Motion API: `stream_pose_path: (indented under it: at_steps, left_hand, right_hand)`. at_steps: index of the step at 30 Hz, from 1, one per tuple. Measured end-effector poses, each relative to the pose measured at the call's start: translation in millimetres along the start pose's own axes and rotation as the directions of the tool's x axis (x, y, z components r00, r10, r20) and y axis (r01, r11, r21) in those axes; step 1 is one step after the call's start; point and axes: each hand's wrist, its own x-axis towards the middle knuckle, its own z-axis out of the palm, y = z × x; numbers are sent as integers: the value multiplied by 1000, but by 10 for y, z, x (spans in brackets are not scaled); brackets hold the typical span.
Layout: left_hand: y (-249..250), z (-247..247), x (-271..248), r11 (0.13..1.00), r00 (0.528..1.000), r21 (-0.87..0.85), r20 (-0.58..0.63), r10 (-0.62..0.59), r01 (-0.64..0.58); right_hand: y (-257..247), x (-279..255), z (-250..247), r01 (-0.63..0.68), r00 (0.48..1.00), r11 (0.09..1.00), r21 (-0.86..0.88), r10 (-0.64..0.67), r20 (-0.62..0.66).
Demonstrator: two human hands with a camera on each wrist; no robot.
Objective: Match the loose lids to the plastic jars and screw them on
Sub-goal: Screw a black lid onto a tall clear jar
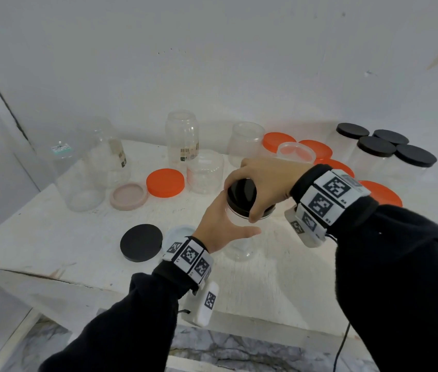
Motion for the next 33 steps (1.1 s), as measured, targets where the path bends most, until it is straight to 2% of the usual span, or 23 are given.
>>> stream_pose_path:
  at_steps: [5,9,11,13,15,17,18,20,23,28,33]
  left_hand:
    - [-19,18,-6,1000,1000,-13,2,-25,25]
    - [-28,26,-5,998,999,-29,0,-48,48]
    - [-47,26,9,998,999,-38,5,-53,54]
    - [-44,8,4,998,998,-29,19,-52,53]
    - [-38,-24,6,999,998,-16,33,-47,47]
    - [-25,-48,13,999,998,-2,42,-37,37]
    - [-15,-51,14,999,998,5,47,-33,33]
    - [5,-47,9,1000,998,6,52,-28,28]
    - [17,-24,-17,999,998,-23,56,-28,30]
    - [4,-16,-28,997,997,-51,62,-45,49]
    - [1,-9,-37,998,997,-30,47,-58,59]
  right_hand:
    - [1,-29,63,-31,991,999,-15,29,-128]
    - [-73,-11,212,-168,941,979,-116,124,-315]
    - [-106,1,238,-224,920,964,-144,161,-357]
    - [-76,-8,214,-243,936,959,-147,192,-295]
    - [-25,-39,160,-206,976,972,-116,195,-98]
    - [2,-79,115,-96,993,995,-12,97,62]
    - [12,-91,104,-42,996,999,20,41,84]
    - [34,-84,99,6,999,999,41,-8,40]
    - [47,-60,88,-6,999,999,32,7,-53]
    - [20,-57,118,-65,991,998,-13,63,-114]
    - [-67,-51,216,-172,951,980,-101,138,-278]
